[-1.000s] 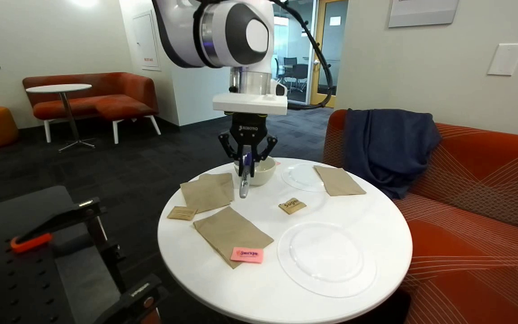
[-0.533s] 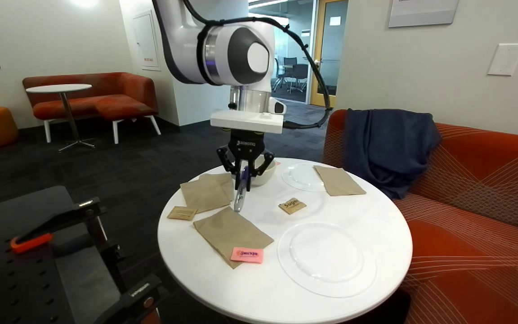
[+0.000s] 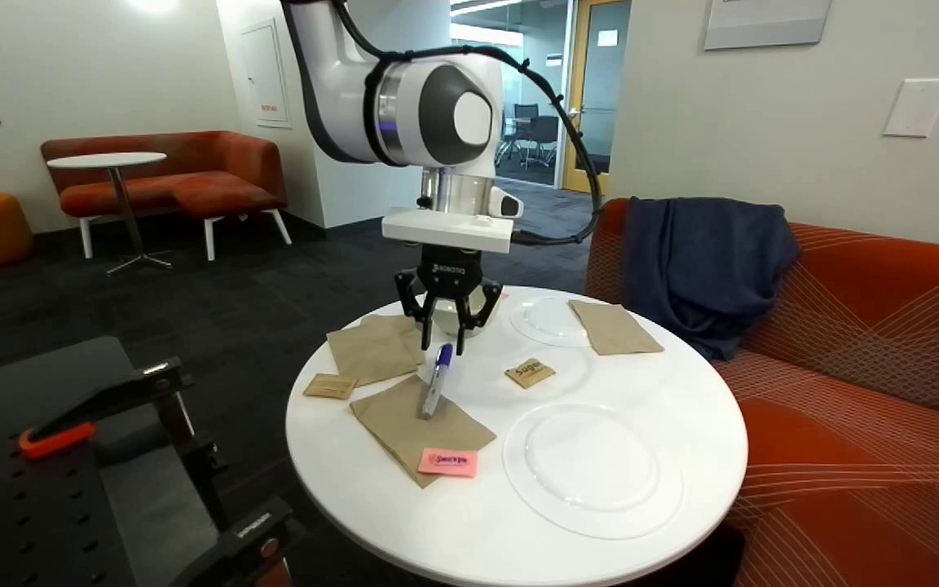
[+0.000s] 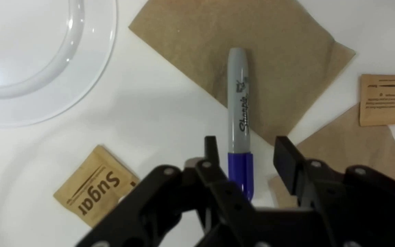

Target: Take the marker out of the white bowl and put it on the table

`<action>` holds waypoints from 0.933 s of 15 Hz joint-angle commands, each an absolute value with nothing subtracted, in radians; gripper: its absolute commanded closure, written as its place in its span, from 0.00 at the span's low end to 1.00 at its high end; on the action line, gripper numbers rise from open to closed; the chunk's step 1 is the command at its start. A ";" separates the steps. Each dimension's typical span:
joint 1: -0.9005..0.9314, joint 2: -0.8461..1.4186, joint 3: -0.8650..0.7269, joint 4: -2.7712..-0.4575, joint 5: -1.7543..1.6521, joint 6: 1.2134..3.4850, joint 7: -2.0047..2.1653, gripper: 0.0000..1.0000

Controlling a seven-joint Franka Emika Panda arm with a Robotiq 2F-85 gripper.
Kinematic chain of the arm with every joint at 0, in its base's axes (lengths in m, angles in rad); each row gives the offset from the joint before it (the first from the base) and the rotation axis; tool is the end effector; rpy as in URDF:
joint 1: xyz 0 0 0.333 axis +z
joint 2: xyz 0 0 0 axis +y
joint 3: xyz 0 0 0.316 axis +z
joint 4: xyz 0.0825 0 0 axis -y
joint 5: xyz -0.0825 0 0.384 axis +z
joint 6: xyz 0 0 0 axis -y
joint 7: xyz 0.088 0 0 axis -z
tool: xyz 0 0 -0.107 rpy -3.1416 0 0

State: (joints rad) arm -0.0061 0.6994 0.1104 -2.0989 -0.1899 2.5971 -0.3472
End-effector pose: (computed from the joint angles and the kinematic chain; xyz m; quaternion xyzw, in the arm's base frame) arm 0.5354 0.0648 0.0679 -0.9503 -0.2964 0.0953 0.0072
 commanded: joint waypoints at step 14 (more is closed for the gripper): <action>0.033 0.378 0.077 -2.310 -0.197 2.680 -0.217 0.00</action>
